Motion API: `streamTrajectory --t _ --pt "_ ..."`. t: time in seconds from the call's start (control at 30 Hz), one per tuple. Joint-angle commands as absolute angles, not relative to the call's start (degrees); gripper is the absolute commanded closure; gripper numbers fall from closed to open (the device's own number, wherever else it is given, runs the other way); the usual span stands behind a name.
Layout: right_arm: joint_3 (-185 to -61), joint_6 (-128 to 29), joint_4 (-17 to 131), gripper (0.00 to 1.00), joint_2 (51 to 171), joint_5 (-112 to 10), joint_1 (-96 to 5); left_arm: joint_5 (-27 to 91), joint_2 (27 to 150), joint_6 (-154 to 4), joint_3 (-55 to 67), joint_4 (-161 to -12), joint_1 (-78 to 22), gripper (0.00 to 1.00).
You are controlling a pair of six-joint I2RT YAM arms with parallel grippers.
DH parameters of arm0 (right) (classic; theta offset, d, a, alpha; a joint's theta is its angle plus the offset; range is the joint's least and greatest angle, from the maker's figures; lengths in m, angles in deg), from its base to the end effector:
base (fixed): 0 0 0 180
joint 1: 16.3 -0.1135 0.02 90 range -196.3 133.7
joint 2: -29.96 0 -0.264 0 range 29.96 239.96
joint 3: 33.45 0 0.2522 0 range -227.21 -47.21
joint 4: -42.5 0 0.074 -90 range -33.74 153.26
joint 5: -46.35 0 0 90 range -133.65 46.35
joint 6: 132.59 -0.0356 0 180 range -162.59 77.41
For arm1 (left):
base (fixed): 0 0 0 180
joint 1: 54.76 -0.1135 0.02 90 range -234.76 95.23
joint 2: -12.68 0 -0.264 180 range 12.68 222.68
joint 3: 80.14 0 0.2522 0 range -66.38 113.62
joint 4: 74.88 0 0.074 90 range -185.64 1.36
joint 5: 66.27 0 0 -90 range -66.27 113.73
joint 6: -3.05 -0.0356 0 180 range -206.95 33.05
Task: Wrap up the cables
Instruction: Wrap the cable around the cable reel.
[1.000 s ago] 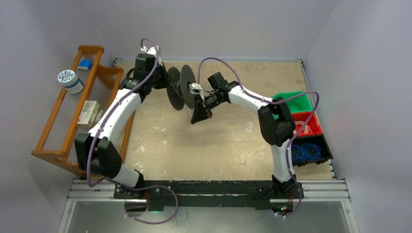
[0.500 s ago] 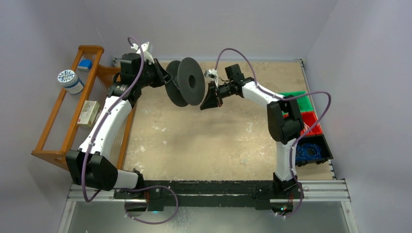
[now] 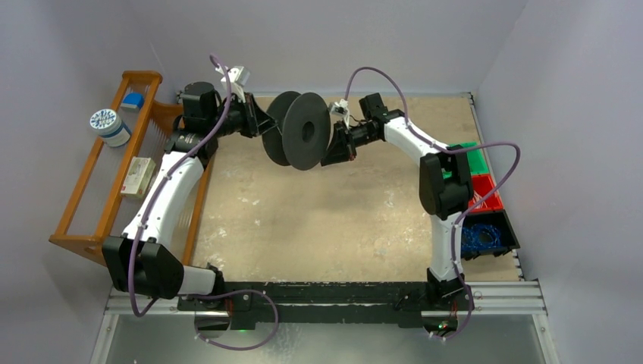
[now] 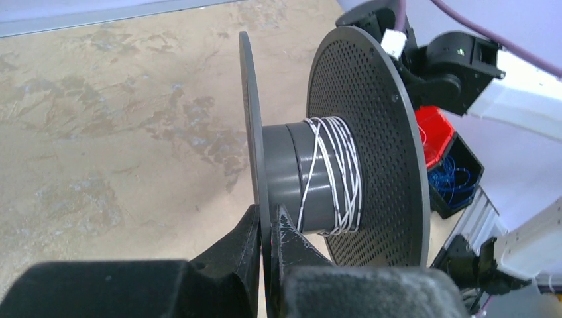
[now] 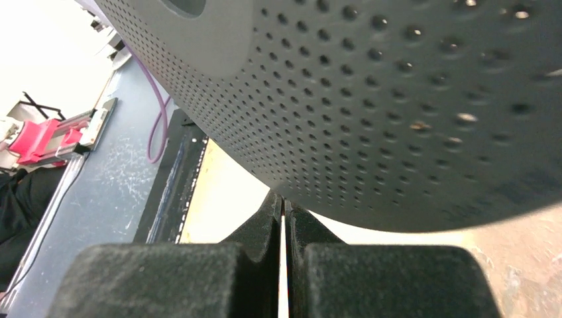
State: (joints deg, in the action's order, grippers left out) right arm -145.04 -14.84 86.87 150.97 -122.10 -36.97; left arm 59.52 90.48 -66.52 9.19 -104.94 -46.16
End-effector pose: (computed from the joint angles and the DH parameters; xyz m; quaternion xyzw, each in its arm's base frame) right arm 0.4113 0.1924 0.2330 -0.4812 0.5910 0.5850 0.2774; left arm 0.3023 -0.0668 0.3893 0.0989 0.7868 -0.3808 0.4755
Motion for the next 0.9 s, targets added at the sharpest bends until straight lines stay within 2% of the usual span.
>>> streamTrajectory --t 0.0,0.23,0.37,0.53,0.7,0.87 --pt "-145.99 -14.82 92.39 1.0 150.16 -114.59 -33.16 74.38 86.99 -72.13 13.55 -100.88 -47.03 1.0" --pt "-157.65 1.71 116.02 0.98 156.17 -114.93 -30.33 81.33 86.94 -76.84 13.96 -102.16 -47.03 1.0" --pt "-158.71 2.63 116.79 1.0 155.68 -112.18 -30.29 83.23 87.59 -89.9 15.96 -109.96 -47.03 1.0" --pt "-158.57 1.75 115.07 0.97 152.85 -105.14 -30.33 81.46 88.71 -104.5 18.88 -120.66 -46.94 1.0" --pt "-154.81 -2.09 109.47 0.97 149.91 -102.85 -30.36 79.54 87.34 -107.79 18.14 -121.35 -46.94 1.0" --pt "-155.07 1.62 114.66 0.98 152.85 -105.67 -30.11 79.29 85.99 -109.72 17.59 -121.47 -46.94 1.0"
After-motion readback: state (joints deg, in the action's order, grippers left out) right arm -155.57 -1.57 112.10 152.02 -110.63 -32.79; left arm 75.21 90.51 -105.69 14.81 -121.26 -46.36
